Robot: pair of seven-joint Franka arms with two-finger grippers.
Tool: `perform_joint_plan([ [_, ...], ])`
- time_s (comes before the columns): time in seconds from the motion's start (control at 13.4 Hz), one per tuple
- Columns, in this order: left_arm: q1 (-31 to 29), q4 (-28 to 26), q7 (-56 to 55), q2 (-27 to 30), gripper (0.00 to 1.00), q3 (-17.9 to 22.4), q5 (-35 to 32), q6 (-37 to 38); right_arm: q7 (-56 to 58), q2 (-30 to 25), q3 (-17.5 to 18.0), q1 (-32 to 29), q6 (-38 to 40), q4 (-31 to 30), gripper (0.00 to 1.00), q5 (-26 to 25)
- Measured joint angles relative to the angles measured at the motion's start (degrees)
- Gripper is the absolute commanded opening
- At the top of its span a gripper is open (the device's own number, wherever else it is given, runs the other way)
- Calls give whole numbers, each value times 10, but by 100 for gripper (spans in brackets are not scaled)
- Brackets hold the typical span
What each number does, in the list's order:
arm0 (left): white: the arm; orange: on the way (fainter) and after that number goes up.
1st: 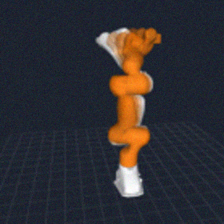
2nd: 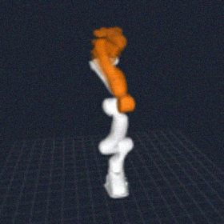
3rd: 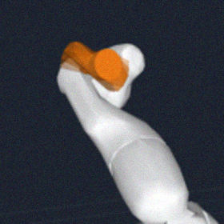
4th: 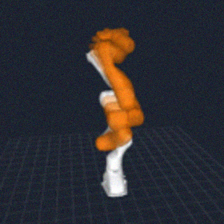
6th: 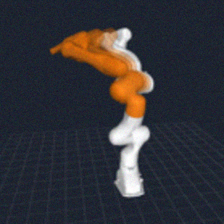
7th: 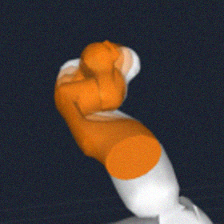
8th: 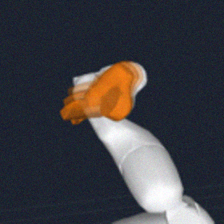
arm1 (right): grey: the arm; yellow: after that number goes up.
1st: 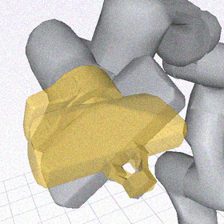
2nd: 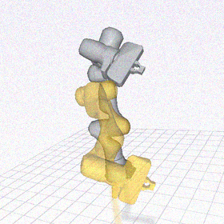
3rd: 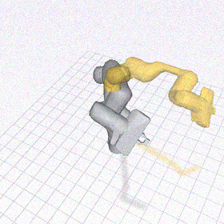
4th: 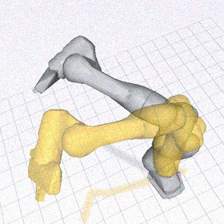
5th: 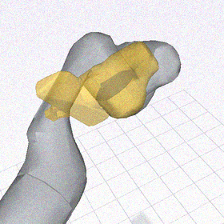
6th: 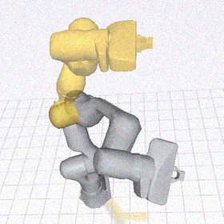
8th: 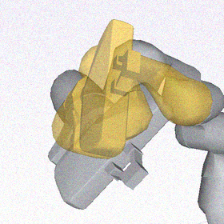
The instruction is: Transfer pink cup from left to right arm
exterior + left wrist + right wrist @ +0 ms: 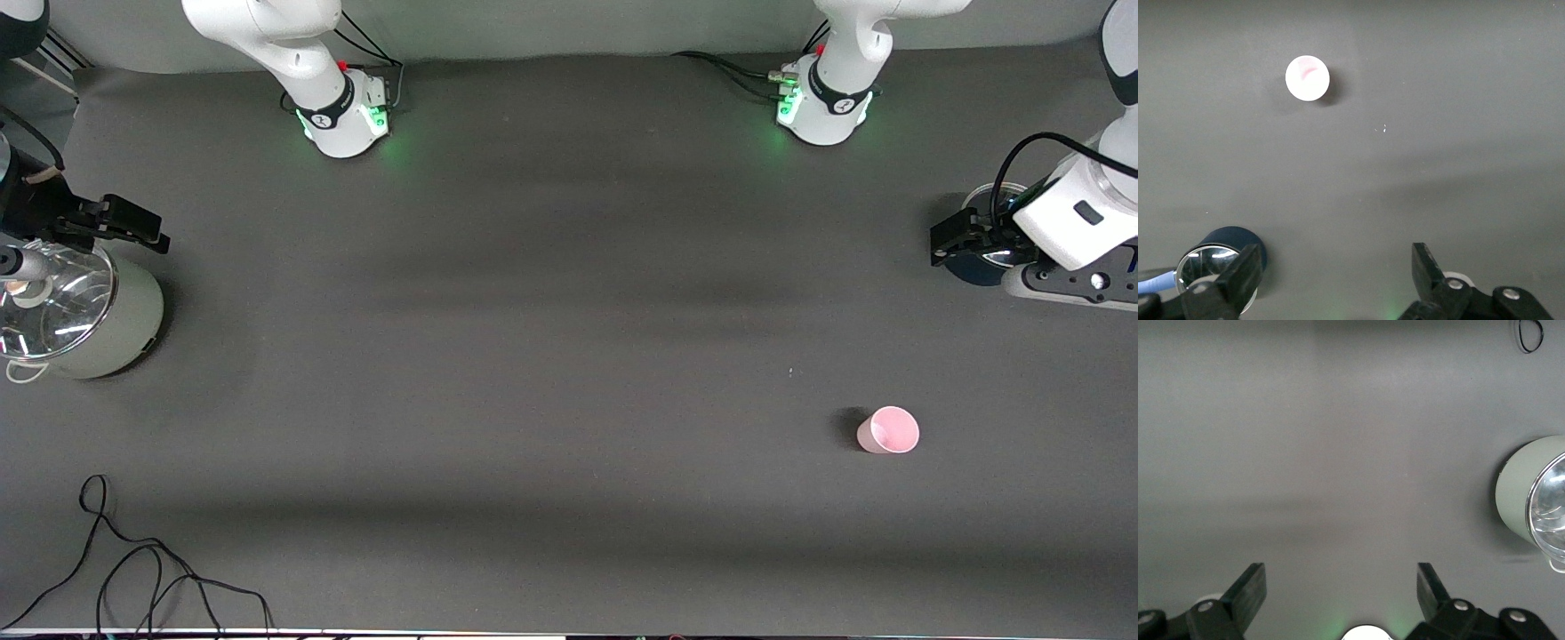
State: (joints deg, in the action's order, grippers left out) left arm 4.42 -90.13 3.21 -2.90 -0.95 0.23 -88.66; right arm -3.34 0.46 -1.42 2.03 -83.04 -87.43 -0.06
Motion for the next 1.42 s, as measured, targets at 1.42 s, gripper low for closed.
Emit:
perform_joint_plan([
  [1.42,-249,109,728,-223,100,9,321,-39,0,0,-3,-1,0,1,100,0],
])
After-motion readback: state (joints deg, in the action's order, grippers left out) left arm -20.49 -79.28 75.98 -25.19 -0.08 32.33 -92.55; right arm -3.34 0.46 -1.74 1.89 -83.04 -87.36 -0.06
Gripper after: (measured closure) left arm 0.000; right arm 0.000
